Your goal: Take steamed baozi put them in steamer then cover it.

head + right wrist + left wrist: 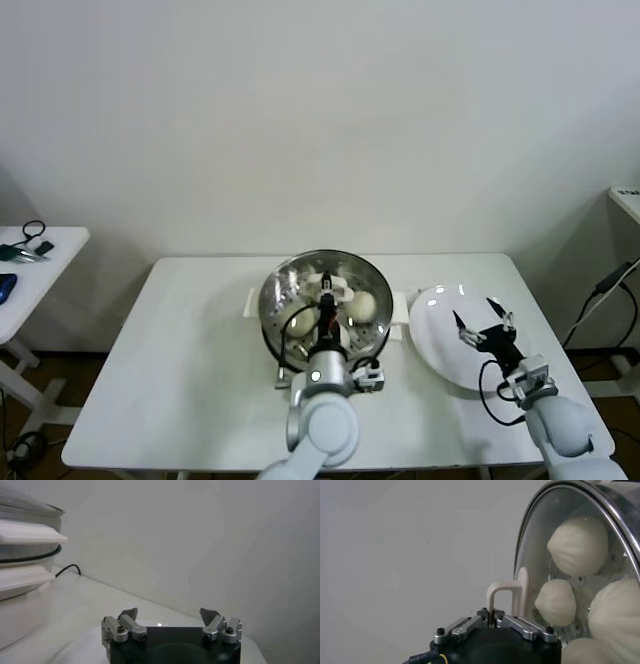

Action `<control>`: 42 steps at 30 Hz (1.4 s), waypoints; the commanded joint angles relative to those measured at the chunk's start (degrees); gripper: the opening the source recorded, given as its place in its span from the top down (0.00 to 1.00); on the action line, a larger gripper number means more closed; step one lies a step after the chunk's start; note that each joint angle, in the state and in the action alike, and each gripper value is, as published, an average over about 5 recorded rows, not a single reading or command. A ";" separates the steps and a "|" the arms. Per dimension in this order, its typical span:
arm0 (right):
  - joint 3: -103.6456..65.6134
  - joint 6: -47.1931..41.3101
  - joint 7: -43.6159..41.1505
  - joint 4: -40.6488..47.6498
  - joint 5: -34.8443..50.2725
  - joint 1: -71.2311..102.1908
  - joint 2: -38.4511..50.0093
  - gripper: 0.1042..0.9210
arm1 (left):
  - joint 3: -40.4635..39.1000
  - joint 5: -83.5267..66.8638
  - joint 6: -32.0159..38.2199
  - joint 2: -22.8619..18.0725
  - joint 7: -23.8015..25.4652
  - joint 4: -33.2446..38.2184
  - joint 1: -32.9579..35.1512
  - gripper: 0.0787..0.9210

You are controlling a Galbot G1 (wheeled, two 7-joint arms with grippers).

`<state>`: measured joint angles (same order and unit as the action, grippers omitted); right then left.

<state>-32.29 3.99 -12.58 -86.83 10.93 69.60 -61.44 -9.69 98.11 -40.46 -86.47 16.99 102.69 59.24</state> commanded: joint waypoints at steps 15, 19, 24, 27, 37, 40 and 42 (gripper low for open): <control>-0.45 0.28 -0.52 0.57 -0.69 0.29 -0.43 0.12 | -0.70 -3.73 -0.49 2.36 0.91 3.42 0.02 0.83; -0.38 0.22 -0.54 0.70 -0.75 0.14 -0.49 0.12 | -0.80 -4.53 -0.63 3.48 0.66 4.89 0.82 0.70; -0.38 -0.21 -0.15 0.86 -0.59 -0.11 -0.57 0.12 | -0.25 -5.88 -0.53 4.89 -0.01 7.13 2.23 0.52; -0.47 -1.01 0.16 0.92 -0.53 -0.21 -0.57 0.12 | 0.29 -7.24 -0.41 5.92 -0.92 8.71 2.91 0.42; -0.60 -4.79 0.12 -0.25 -1.45 -0.32 -0.15 0.12 | 2.53 -17.23 0.51 11.27 -3.57 14.76 5.85 0.13; -0.53 -5.05 0.25 -0.65 -0.61 -0.38 -0.14 0.12 | 4.29 -19.95 1.74 13.00 -5.39 16.47 7.74 0.12; -0.43 -5.00 0.28 -0.79 -0.09 -0.41 -0.11 0.12 | 5.69 -22.14 2.47 14.15 -6.86 18.02 8.90 0.12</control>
<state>-32.88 0.91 -12.49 -86.81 9.93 69.29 -61.69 -7.61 86.01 -39.85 -77.73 14.22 114.27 64.19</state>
